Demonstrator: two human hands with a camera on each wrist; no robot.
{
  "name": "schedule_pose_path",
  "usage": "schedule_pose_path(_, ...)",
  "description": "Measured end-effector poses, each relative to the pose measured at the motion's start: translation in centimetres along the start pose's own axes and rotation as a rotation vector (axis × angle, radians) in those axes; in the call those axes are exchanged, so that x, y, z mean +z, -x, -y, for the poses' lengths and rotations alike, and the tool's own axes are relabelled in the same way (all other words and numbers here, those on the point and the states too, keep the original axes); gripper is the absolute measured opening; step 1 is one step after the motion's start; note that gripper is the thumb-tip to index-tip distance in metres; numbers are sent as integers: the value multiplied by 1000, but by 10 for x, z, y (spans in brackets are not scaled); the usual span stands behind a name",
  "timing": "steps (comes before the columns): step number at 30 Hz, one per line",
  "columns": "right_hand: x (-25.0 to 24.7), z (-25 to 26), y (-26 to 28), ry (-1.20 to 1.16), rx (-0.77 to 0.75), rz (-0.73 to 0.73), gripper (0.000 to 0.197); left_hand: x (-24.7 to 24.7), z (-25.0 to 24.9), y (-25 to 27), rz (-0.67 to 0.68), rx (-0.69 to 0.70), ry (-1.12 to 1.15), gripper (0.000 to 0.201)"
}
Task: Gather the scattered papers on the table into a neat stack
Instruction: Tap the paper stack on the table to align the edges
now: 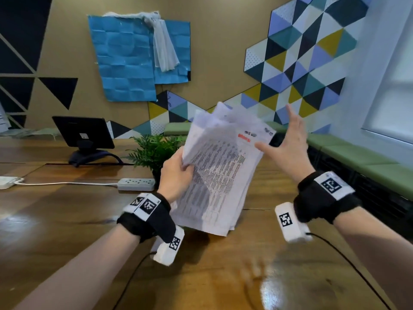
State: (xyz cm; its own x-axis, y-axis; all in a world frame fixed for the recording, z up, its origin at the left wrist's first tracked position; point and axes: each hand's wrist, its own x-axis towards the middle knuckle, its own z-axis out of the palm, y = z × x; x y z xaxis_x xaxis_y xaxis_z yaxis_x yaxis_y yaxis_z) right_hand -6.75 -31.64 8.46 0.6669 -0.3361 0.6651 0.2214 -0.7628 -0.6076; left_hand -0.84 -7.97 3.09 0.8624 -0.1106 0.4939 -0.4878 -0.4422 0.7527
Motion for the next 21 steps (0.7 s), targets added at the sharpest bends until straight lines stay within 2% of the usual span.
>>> schedule_pose_path(1, -10, 9, -5, 49, -56, 43, 101, -4, -9, -3, 15, 73, -80, 44)
schedule_pose_path(3, -26, 18, -17, 81, -38, 244, 97, -12, -26, -8, 75, 222, -207, 42)
schedule_pose_path(4, -31, 20, -22, 36, 12, 380, 88, -16, -33, -12, 127, 282, -266, 38)
schedule_pose_path(6, -33, 20, -21, -118, 95, 597, 56, -22, -47, -19, 266, 347, -399, 31)
schedule_pose_path(8, -24, 12, -11, -187, 129, 610, 40, -25, -60, -24, 381, 346, -516, 32)
schedule_pose_path(10, -11, -3, 3, -261, 212, 558, 35, -26, -67, -27, 439, 341, -573, 38)
schedule_pose_path(12, -3, -20, 16, -392, 363, 539, 32, -31, -68, -30, 472, 323, -649, 40)
schedule_pose_path(15, -6, -46, 32, -565, 515, 507, 34, -52, -59, -35, 501, 210, -807, 36)
schedule_pose_path(17, -10, -61, 39, -653, 576, 467, 36, -66, -44, -35, 457, 90, -626, 34)
schedule_pose_path(21, -4, -74, 51, -802, 642, 389, 34, -62, -9, -16, 344, -264, 251, 38)
